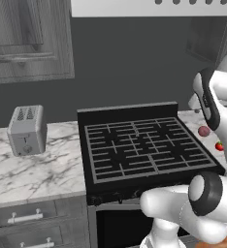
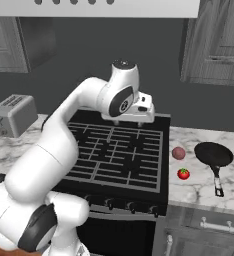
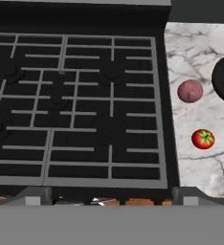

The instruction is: Place the pan on the front right burner on the stove. Then place the tomato and the onion in the pan and turn on the front right burner.

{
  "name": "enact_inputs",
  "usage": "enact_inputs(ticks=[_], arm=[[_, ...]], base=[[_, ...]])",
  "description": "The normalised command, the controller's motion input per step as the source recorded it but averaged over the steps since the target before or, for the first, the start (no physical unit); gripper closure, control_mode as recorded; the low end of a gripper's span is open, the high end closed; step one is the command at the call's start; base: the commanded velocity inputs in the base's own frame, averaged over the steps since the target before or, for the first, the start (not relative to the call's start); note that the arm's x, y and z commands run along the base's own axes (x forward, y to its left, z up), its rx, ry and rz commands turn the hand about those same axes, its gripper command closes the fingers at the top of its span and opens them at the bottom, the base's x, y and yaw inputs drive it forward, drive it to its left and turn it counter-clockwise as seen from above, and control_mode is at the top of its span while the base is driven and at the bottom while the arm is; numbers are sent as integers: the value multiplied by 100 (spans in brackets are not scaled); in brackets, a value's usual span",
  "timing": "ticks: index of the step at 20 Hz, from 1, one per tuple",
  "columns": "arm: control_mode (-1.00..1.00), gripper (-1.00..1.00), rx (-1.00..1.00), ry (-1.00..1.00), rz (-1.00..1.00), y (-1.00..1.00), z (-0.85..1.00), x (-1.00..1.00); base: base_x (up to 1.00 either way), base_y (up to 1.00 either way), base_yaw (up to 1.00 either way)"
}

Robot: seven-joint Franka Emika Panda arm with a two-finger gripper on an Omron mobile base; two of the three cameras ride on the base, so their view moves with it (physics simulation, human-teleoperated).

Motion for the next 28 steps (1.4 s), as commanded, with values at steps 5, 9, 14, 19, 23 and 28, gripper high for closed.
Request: enact_inputs(ticks=[5, 9, 14, 19, 23, 28], arm=[[-100, -100, -10, 7, 0, -49, 5, -13], [-100, -100, -11, 11, -3, -57, 1, -5], [-100, -100, -7, 7, -3, -54, 0, 0], [-100, -100, 0, 0, 0, -51, 0, 0], [-100, -100, 0, 0, 0, -44, 0, 0], [-100, -100, 0, 0, 0, -36, 0, 0]], base=[[0, 0, 0], [0, 0, 0], [0, 0, 0], [0, 0, 0], [0, 0, 0], [0, 0, 0]])
